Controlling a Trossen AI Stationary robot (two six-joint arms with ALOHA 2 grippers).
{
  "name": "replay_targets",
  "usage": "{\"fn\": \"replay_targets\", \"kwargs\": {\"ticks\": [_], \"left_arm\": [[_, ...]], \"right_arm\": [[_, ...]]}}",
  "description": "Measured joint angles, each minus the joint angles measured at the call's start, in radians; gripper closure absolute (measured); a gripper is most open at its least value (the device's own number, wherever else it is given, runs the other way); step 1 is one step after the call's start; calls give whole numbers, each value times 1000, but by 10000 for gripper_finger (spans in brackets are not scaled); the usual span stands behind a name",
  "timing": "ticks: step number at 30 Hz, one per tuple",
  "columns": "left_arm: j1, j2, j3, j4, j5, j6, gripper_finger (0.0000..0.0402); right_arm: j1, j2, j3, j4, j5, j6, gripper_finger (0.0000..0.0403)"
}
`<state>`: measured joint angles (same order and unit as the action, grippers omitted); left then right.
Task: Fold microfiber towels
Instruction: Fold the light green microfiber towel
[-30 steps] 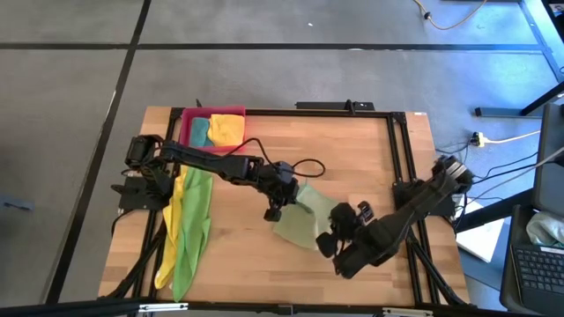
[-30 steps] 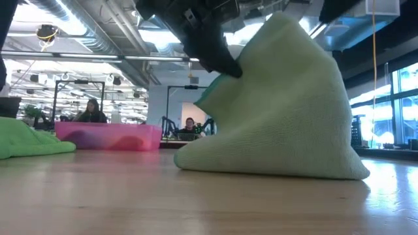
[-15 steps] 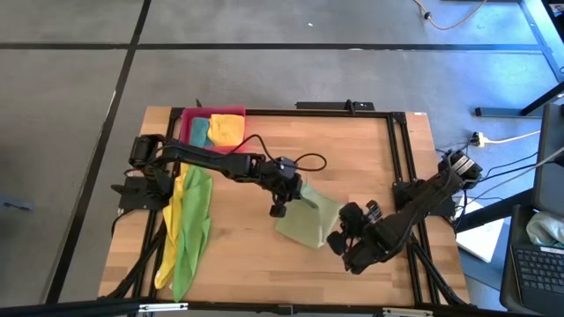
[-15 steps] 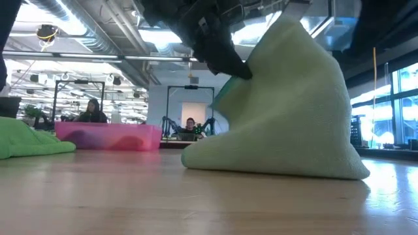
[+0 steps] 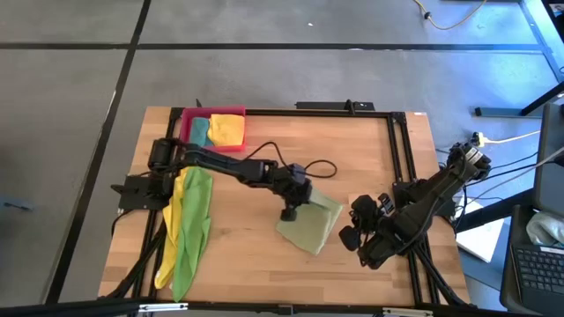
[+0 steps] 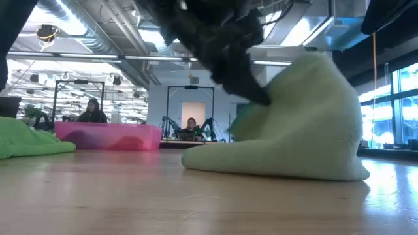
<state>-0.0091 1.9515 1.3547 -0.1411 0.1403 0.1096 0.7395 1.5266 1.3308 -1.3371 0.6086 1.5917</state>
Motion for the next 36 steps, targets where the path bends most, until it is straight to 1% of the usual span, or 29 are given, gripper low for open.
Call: {"fn": "replay_targets", "kwargs": {"ticks": [3, 5, 9, 11, 14, 23, 32, 36], "left_arm": [[6, 38, 109, -64, -19, 13, 399], [13, 79, 181, -154, -27, 39, 400], [31, 167, 290, -275, 4, 62, 399], [36, 198, 328, -304, 22, 62, 398], [38, 230, 345, -352, 25, 80, 400], [65, 239, 350, -353, -36, 85, 400], [73, 238, 493, -512, -36, 81, 400], [73, 235, 512, -586, -43, 38, 398]], "right_arm": [[0, -1, 0, -4, 0, -3, 380], [0, -1, 0, -10, 0, -4, 380], [13, -1, 0, -15, 9, -6, 380], [24, -1, 0, -21, 10, -6, 380], [43, -1, 0, -23, 10, -6, 380], [81, -1, 0, -40, 10, -3, 380], [90, -1, 0, -91, 53, -3, 380], [90, -1, -4, -105, 68, -3, 380]]}}
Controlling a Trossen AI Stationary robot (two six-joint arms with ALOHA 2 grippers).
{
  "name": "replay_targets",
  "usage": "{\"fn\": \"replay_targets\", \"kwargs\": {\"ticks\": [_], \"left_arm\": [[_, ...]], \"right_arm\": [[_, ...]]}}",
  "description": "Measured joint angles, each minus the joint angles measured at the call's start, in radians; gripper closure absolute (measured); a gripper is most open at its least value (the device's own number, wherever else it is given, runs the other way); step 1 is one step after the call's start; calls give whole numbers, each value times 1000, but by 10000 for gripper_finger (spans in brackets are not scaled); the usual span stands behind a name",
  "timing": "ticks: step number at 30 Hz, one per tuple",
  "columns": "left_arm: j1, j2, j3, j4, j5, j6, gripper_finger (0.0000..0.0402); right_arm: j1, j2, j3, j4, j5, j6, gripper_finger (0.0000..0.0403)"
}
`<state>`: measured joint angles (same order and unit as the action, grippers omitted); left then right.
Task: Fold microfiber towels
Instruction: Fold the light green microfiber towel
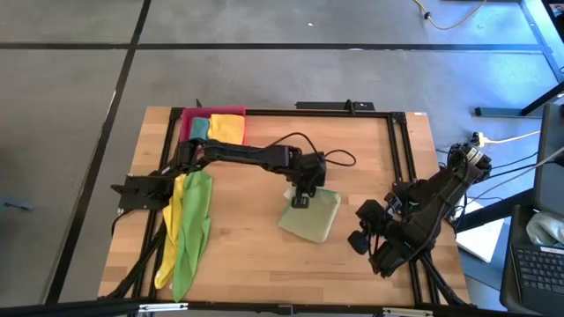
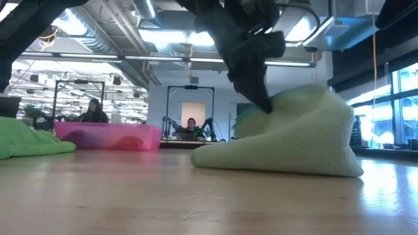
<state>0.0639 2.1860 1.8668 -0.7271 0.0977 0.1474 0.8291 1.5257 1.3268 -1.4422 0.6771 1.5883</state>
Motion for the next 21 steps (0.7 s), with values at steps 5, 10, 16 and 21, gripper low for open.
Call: {"fn": "replay_targets", "kwargs": {"ticks": [5, 10, 16, 21], "left_arm": [[0, 13, -1, -44, -3, -8, 399], [4, 57, -2, -11, -3, -8, 397], [14, 90, -3, -6, -4, -8, 387], [23, 96, 11, 24, -17, -22, 369]], "right_arm": [[1, 0, -22, -1, 21, 0, 379], [1, 1, -33, 1, 22, 0, 379], [2, 0, -34, -3, 22, 0, 379], [2, 1, -34, 0, 35, -1, 379]]}}
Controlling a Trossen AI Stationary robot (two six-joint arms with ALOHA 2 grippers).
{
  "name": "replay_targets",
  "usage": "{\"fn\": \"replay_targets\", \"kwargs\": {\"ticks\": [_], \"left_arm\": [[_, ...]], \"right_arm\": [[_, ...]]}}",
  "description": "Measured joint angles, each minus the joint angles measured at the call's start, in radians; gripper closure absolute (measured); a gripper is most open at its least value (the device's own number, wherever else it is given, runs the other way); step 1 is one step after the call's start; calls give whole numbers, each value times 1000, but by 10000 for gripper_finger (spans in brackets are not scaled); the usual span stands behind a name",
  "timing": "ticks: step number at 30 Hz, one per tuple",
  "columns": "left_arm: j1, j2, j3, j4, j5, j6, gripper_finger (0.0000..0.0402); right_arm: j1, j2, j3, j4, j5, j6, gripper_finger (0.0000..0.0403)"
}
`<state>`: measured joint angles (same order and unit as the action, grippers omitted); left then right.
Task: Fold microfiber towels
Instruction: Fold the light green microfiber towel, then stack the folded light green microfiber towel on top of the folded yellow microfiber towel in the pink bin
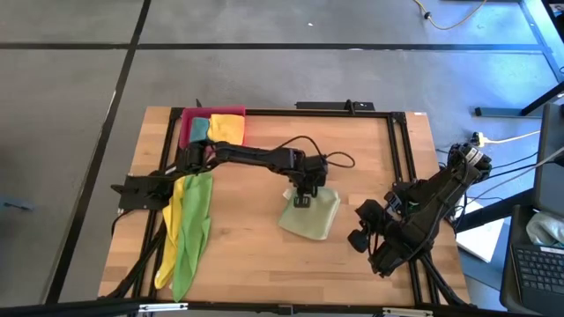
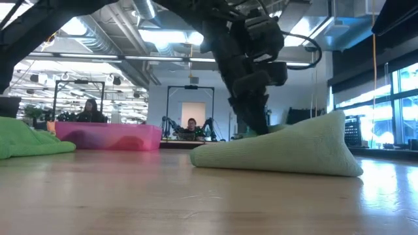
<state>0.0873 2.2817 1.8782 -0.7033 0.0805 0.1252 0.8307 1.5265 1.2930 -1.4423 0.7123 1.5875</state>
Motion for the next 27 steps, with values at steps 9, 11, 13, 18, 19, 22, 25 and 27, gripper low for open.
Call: {"fn": "replay_targets", "kwargs": {"ticks": [9, 11, 13, 18, 19, 22, 25, 27], "left_arm": [[26, -2, 114, -35, 12, -16, 324], [28, -3, 119, -69, 16, -19, 319], [29, -3, 120, -125, 16, -22, 316], [26, -3, 133, -251, 57, -88, 315], [23, -3, 133, -260, 74, -97, 315], [-1, -3, 133, -262, 92, -118, 317], [-27, -3, 133, -262, 86, -112, 321], [-36, -3, 133, -256, 56, -102, 323]], "right_arm": [[-22, 0, 0, 9, 92, -19, 379], [-35, 0, 0, 9, 100, -43, 379], [-49, 0, 0, 9, 102, -75, 379], [-81, 0, -25, 17, 108, -85, 379], [-88, 0, -40, 38, 112, -76, 379], [-110, 0, -106, 182, 115, -77, 379], [-127, 0, -162, 402, 55, -177, 379], [-129, 0, -188, 557, 24, -298, 379]]}}
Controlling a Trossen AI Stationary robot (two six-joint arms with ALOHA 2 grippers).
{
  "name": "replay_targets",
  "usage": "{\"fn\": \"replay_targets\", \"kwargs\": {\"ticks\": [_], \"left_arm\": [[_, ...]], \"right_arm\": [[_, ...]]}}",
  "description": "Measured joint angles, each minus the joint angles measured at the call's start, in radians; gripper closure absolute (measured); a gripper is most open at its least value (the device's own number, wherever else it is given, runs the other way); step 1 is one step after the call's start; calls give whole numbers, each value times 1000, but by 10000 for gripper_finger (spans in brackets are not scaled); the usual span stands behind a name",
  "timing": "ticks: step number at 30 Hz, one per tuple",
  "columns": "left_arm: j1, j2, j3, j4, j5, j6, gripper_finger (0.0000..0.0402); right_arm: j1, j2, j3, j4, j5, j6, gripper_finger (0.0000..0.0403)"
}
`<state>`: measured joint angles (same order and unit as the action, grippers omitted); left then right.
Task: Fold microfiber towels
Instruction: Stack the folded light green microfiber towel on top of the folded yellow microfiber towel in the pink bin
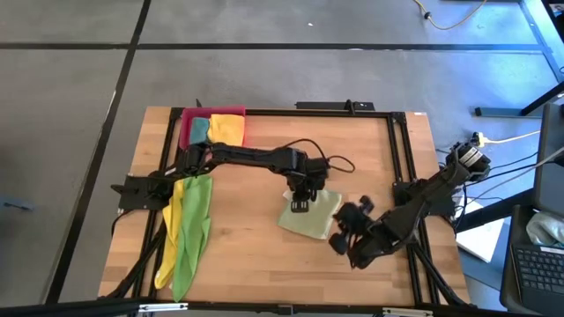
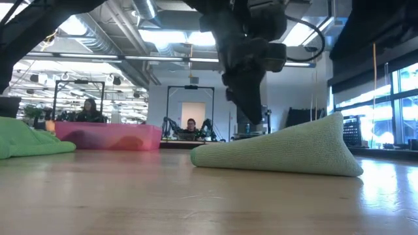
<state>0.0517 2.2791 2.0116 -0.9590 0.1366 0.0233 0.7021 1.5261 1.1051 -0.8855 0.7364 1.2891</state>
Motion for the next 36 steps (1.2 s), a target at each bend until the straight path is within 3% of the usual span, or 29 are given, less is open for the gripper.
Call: {"fn": "replay_targets", "kwargs": {"ticks": [5, 10, 18, 24, 28, 32, 36], "left_arm": [[13, 0, 0, 69, -34, 11, 323], [39, 12, -1, 188, 52, 32, 323], [39, 86, 0, 387, 85, 29, 324], [5, 184, -2, 443, 86, -39, 324], [-8, 205, 3, 457, 65, -53, 324], [-10, 206, 3, 471, 36, -64, 324], [-6, 209, 2, 495, 18, -67, 324]], "right_arm": [[-18, -7, -58, 297, -112, -226, 384], [-63, -6, -122, 484, -298, -321, 398], [-118, 6, -132, 463, -161, -390, 390], [-158, 92, -133, 486, -259, -433, 397], [-157, 170, -133, 490, -306, -371, 387], [-130, 223, -134, 556, -420, -351, 394], [-91, 236, -133, 580, -446, -339, 397]]}}
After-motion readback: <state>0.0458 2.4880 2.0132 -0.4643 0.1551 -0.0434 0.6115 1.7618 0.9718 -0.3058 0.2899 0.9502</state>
